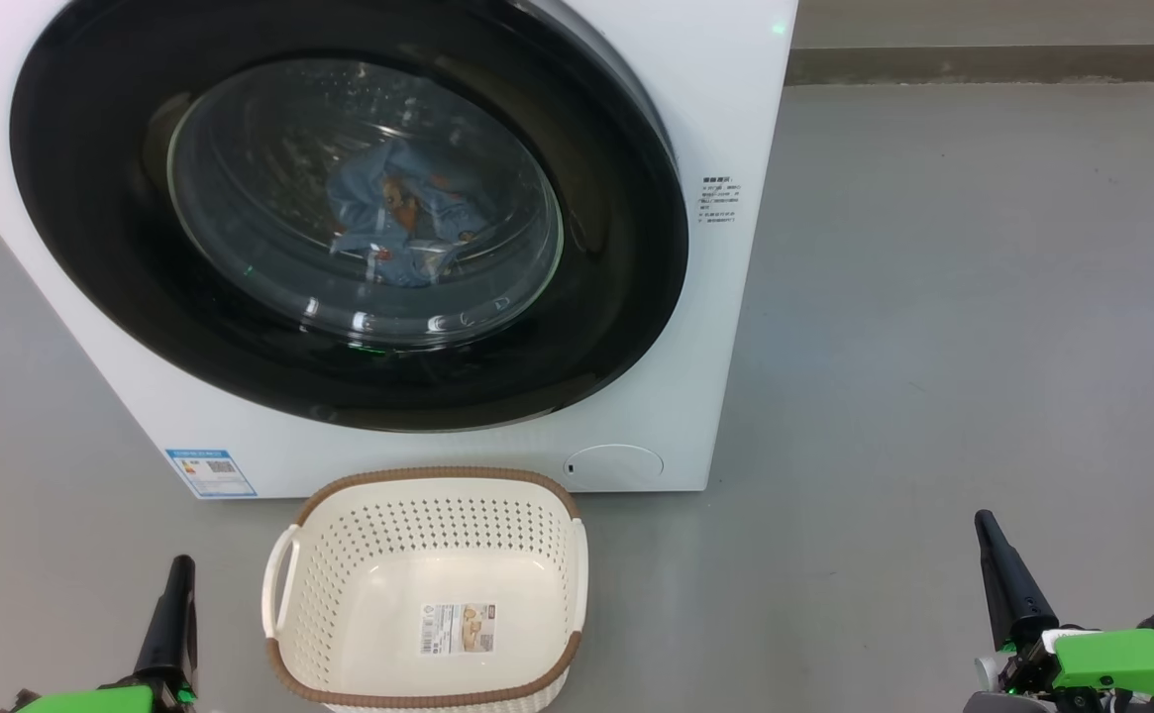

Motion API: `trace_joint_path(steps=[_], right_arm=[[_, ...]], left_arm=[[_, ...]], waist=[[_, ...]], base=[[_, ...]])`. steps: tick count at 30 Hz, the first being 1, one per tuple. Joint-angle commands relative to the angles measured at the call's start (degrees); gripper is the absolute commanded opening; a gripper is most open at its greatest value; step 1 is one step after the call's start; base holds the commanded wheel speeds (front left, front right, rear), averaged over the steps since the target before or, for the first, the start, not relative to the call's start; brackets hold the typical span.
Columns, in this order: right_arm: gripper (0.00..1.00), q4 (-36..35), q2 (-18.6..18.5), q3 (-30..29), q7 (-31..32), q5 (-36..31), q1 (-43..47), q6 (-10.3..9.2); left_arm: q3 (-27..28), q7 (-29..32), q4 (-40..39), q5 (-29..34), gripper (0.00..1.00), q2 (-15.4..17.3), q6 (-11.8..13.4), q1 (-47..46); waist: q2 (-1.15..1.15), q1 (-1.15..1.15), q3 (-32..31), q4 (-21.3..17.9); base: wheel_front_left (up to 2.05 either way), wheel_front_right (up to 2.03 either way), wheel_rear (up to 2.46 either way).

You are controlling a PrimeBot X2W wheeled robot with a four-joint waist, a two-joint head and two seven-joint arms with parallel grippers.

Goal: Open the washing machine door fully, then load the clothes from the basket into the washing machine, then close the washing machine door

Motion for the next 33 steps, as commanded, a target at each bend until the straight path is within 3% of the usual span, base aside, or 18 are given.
trace_joint_path(steps=[1,33], right_arm=[[0.0,-1.6,-0.04,0.84,0.29,0.06,-2.52,-0.06],[0.0,-1.59,0.06,0.71,0.4,-0.05,-2.53,-0.06]], left_arm=[[2.04,0.33,-1.09,0.09,0.0,0.51,-0.19,-2.34],[2.23,0.48,-1.09,0.24,0.0,0.38,-0.19,-2.35]], waist=[[0.0,0.0,0.0,0.0],[0.0,0.0,0.0,0.0]], base=[[0.0,0.0,0.0],[0.0,0.0,0.0]])
